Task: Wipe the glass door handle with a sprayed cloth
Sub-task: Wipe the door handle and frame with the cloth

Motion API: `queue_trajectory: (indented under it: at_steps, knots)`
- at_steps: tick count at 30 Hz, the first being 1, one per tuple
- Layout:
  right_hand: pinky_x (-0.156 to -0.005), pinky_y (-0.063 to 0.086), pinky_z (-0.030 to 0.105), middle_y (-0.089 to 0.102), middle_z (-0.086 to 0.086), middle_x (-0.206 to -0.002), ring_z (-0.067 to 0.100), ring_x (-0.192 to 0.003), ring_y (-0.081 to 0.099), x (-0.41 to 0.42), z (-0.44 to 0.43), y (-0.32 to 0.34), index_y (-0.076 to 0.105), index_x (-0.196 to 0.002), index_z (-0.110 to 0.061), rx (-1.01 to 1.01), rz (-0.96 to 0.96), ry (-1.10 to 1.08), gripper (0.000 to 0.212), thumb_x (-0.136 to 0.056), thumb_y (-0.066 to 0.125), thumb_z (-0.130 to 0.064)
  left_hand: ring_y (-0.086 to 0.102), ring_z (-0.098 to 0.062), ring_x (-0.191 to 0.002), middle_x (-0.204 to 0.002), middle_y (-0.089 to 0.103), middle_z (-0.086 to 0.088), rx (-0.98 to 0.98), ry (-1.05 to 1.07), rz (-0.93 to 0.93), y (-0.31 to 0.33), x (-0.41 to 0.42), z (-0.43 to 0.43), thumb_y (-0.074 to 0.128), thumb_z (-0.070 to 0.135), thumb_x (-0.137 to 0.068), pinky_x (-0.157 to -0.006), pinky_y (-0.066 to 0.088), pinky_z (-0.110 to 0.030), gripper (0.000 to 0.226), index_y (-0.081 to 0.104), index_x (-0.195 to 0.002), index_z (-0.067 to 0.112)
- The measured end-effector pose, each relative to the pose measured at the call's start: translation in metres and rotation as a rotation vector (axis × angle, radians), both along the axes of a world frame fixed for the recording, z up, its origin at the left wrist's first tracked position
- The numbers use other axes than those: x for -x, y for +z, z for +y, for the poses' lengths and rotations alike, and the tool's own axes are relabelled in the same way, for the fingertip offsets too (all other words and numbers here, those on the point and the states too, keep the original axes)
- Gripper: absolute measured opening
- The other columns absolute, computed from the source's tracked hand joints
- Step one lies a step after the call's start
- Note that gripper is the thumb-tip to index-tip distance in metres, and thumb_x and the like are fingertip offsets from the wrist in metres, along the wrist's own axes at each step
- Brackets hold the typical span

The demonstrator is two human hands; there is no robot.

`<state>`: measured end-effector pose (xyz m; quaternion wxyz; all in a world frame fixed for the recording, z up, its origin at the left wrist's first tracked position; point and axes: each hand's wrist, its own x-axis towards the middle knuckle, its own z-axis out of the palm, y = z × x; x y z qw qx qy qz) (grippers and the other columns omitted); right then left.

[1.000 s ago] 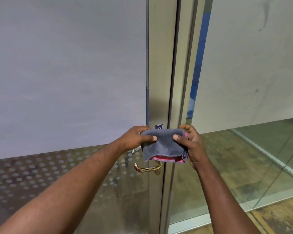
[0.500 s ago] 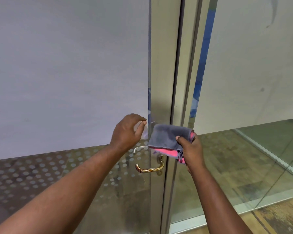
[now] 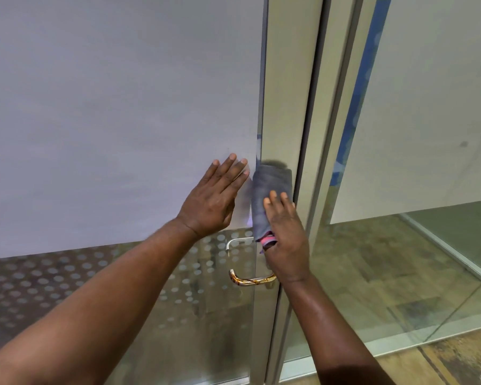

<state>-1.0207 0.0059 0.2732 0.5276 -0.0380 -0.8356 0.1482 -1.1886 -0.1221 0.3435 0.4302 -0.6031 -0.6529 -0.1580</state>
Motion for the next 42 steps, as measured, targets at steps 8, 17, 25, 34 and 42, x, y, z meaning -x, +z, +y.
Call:
queue_trajectory:
  at_steps: [8,17,25,34,42]
  knots:
    - [-0.124,0.024,0.059,0.040,0.011,-0.160,0.032,-0.154,0.027,0.026,0.019,-0.042,0.046,-0.151,-0.007,-0.032,-0.136,-0.115,0.056,-0.103,0.044,-0.036,0.024,-0.034,-0.154,-0.164,0.030,-0.017,0.025,0.050,0.100,-0.002,0.014,0.000,0.056,0.002,-0.089,-0.127,0.016,-0.049,0.067,0.039,-0.154,0.001]
    - [-0.127,0.018,0.052,0.041,0.010,-0.161,0.025,-0.157,0.017,0.029,0.021,-0.070,0.048,-0.151,-0.006,-0.058,-0.183,-0.267,0.062,-0.091,0.050,-0.024,0.024,-0.034,-0.155,-0.165,0.028,-0.017,0.040,0.087,0.122,-0.005,0.016,0.002,0.055,0.003,-0.089,-0.127,0.017,-0.050,0.069,0.036,-0.155,0.001]
    - [-0.129,0.011,0.048,0.032,0.008,-0.165,0.019,-0.160,0.004,0.024,0.019,-0.087,0.044,-0.154,-0.008,-0.057,-0.274,-0.348,0.070,-0.084,0.046,-0.020,0.022,-0.034,-0.154,-0.165,0.029,-0.018,0.040,0.100,0.143,-0.005,0.016,0.003,0.054,0.002,-0.088,-0.127,0.014,-0.050,0.069,0.037,-0.155,0.001]
    - [-0.121,0.027,0.058,0.024,0.012,-0.161,0.034,-0.149,0.023,0.039,0.009,-0.009,0.036,-0.156,-0.016,-0.118,-0.179,-0.507,0.083,-0.079,0.068,-0.022,0.021,-0.034,-0.155,-0.165,0.029,-0.018,0.037,0.104,0.158,-0.005,0.016,0.003,0.053,0.001,-0.088,-0.127,0.011,-0.049,0.069,0.037,-0.155,0.000]
    - [-0.117,0.031,0.058,0.029,0.012,-0.157,0.033,-0.145,0.026,0.040,0.015,-0.020,0.048,-0.151,-0.016,-0.185,-0.214,-0.562,0.081,-0.077,0.079,-0.024,0.022,-0.034,-0.155,-0.165,0.029,-0.018,0.040,0.107,0.165,-0.006,0.018,0.004,0.049,0.002,-0.090,-0.127,0.012,-0.050,0.066,0.036,-0.155,0.000]
